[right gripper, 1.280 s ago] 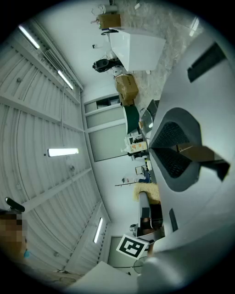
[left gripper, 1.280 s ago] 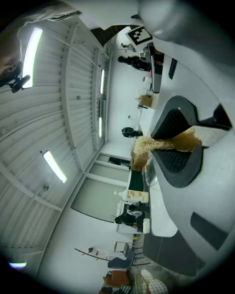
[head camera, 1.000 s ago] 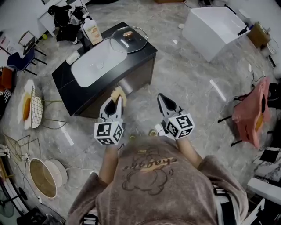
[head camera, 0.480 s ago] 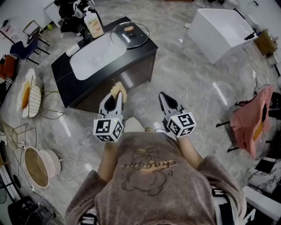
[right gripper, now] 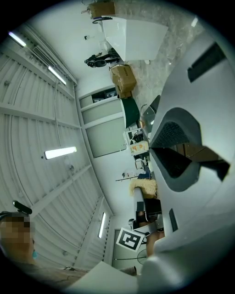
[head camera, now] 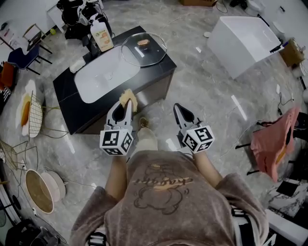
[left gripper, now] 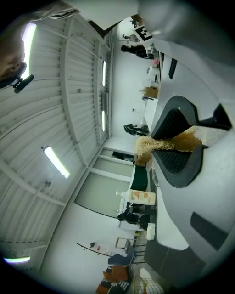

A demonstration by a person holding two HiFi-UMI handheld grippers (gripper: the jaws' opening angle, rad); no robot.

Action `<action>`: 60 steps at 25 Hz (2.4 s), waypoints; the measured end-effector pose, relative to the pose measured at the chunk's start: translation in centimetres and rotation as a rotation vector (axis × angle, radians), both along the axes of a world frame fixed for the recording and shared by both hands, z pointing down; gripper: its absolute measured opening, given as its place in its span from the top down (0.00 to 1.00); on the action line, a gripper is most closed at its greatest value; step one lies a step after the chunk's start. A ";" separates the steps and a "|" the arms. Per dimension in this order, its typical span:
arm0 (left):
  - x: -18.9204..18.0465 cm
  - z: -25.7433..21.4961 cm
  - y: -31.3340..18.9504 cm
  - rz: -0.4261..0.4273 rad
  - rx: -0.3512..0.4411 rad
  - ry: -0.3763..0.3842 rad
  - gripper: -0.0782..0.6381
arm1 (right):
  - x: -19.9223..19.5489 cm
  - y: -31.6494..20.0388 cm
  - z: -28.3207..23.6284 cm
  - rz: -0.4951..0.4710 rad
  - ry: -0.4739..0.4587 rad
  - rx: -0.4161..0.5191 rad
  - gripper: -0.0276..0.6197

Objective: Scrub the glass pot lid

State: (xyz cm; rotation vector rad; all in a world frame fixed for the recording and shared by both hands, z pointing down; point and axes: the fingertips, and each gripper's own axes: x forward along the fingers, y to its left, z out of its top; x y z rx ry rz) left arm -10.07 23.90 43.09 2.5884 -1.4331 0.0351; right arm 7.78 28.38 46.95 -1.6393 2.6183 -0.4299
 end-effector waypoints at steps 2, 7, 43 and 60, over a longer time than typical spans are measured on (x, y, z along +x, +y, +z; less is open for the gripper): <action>-0.1 -0.2 -3.3 0.012 0.000 0.003 0.80 | -0.3 -3.2 -0.3 -0.006 0.010 0.003 0.96; -1.6 -0.6 -11.5 0.024 -0.010 0.007 0.80 | -1.8 -11.0 -0.9 -0.017 0.019 -0.003 0.96; 2.9 -2.6 -34.6 0.108 -0.102 -0.027 0.80 | -0.9 -36.8 -4.0 -0.122 -0.008 -0.009 0.96; 3.8 -2.2 -36.1 -0.039 -0.130 0.004 0.80 | -2.3 -41.3 -3.2 -0.398 0.008 -0.029 0.86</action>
